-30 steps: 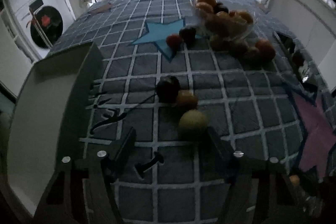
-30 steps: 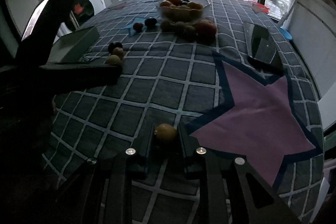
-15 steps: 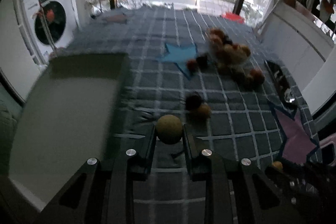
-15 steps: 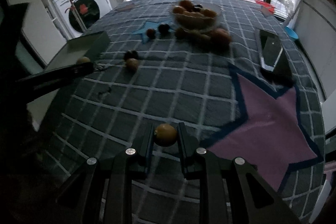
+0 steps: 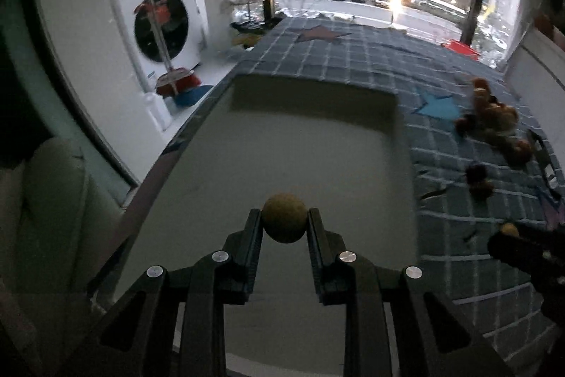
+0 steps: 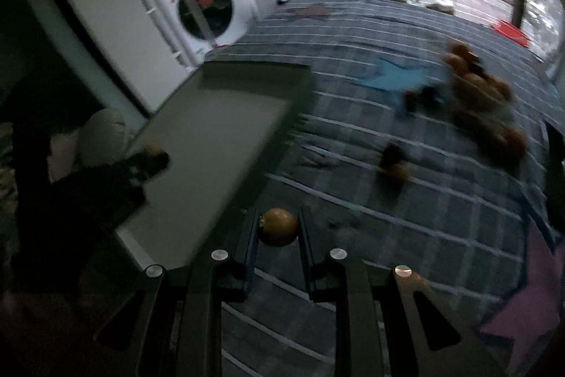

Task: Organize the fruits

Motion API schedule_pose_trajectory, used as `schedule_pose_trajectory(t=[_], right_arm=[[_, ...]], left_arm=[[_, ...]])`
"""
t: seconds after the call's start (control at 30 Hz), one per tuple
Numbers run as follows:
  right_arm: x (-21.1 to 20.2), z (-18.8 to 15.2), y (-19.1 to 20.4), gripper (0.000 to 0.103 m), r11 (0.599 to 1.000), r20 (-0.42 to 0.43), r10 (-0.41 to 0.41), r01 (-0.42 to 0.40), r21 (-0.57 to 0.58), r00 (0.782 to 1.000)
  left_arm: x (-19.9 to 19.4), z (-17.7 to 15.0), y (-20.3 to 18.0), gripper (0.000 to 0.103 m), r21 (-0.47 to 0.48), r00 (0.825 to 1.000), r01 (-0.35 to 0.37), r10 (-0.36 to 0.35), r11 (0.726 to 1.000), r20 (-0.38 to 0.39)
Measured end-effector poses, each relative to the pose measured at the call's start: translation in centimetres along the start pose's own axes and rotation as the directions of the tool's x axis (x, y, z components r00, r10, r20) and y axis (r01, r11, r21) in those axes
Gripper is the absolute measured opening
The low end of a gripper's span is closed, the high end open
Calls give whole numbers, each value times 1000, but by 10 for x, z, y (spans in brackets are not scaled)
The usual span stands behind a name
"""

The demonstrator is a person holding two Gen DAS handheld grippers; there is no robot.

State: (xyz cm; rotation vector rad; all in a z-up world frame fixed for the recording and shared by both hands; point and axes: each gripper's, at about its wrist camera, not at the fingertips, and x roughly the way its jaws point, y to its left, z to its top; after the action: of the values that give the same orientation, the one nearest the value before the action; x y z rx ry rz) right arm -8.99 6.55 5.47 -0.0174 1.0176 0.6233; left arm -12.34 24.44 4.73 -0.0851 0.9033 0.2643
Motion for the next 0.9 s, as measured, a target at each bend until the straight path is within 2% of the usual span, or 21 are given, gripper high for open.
schedule_pose_trajectory(t=[0.2,0.33,0.37,0.4,0.43,0.47,0.5,0.53,0.57,0.63,0.73,0.77,0.9], right_arm=[[30,20,35,24,999,-30,38,-39,-28,999],[48,24,45,26,998,-71,55,-58,-40,996],[51,24,46,34,997,-82,60,-63,-42,995],[52,24,48,52,997,-86,59,-63,-44,995],[52,24,48,62,997,-81,54,-58,-46,995],[50,24,48,77,997,-72,51,-55,-47,996],[46,24,47,82,998,-57,49,-52,-47,997],[42,24,46,82,998,-43,45,-47,-48,998],[39,24,44,82,998,-36,40,-41,-47,999],[33,23,35,84,999,-29,23,-24,-35,999],[20,19,14,96,1000,-10,-15,15,11,1000],[17,17,5,103,999,-1,-25,25,30,1000],[1,3,-38,103,990,20,-84,81,112,996]], left_arm=[[17,-8,12,27,-8,999,-20,20,1000,-26],[27,-13,17,27,-9,999,-26,26,1000,-44],[29,-15,18,27,-6,998,-30,29,1000,-50],[32,-16,17,27,-1,998,-31,31,1000,-59],[33,-17,18,28,4,997,-31,31,1000,-67],[32,-19,18,40,5,997,-41,41,999,-59],[31,-20,18,58,7,997,-55,55,998,-48],[28,-20,19,96,5,997,-66,66,998,-37],[25,-21,20,103,-4,997,-73,73,997,-15],[15,-21,18,103,-9,997,-68,68,998,23],[6,-17,8,103,13,998,-55,54,998,15],[0,-16,2,103,26,998,-48,48,998,28],[-19,-11,-28,103,94,996,-16,8,995,86]])
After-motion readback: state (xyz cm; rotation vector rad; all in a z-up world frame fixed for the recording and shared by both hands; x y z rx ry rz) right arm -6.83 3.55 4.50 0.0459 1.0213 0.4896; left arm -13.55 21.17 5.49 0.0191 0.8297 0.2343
